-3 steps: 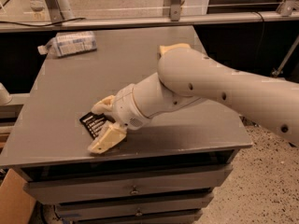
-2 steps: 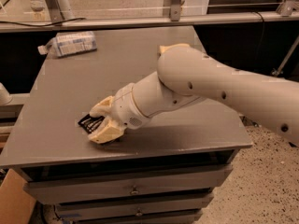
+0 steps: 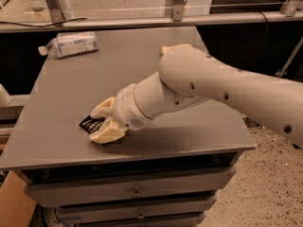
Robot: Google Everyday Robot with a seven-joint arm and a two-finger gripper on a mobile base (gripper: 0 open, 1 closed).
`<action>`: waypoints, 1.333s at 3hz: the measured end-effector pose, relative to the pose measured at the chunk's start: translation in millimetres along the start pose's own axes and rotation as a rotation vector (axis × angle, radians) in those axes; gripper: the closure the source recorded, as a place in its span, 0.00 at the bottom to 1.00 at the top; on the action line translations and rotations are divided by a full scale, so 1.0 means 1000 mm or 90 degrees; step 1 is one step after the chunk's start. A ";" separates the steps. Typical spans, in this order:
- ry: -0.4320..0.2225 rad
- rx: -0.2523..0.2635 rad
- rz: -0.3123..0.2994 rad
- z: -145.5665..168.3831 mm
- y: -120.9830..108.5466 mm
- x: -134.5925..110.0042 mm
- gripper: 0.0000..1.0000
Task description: Move rxbar chocolate near blue plastic bottle
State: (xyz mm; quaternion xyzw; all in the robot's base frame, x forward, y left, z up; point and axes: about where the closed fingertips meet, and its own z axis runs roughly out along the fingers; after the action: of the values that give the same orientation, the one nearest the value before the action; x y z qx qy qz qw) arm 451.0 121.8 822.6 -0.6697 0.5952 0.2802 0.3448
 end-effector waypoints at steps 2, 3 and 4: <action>-0.001 0.079 -0.021 -0.060 -0.028 -0.014 1.00; -0.003 0.127 -0.040 -0.100 -0.041 -0.029 1.00; -0.003 0.127 -0.040 -0.100 -0.041 -0.029 1.00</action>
Offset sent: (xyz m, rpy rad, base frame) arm 0.0468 -0.0771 0.0975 0.0384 -0.1867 -0.1570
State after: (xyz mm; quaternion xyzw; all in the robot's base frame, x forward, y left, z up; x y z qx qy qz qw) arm 484.2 61.8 911.1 -0.6498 0.5980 0.2097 0.4198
